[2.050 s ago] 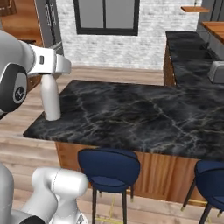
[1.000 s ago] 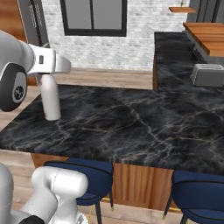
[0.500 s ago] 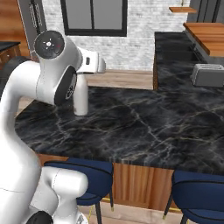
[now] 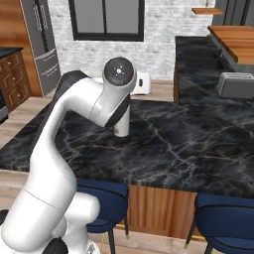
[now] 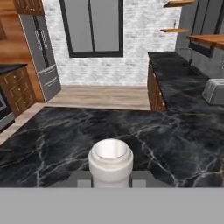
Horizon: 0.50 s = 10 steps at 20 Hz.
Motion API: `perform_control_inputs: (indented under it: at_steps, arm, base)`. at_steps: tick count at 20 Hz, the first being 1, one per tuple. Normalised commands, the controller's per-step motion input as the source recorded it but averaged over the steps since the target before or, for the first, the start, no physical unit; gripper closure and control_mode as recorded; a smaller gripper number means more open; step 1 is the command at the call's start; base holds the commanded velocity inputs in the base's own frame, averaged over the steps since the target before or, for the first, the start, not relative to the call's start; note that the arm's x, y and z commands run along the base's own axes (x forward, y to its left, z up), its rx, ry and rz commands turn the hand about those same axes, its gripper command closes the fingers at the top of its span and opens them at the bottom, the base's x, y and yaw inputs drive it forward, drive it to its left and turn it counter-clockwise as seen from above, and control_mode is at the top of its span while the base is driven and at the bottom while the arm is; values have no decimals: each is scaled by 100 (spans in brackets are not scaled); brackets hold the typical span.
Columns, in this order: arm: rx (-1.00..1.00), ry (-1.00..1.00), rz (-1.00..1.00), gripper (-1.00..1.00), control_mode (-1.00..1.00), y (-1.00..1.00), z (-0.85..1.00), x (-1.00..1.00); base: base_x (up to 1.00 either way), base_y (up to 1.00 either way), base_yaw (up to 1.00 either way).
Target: Get the candle and the liquor from the cabinet and move them to the dining counter.
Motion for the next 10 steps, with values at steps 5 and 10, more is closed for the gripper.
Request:
perform_control_inputs:
  at_steps: [5, 10]
  arm:
    - [0, 0, 4, 100, -100, -52, -33, 39]
    - [0, 0, 1, 100, -100, -36, -39, 45]
  base:
    - [0, 0, 0]
    - [0, 0, 0]
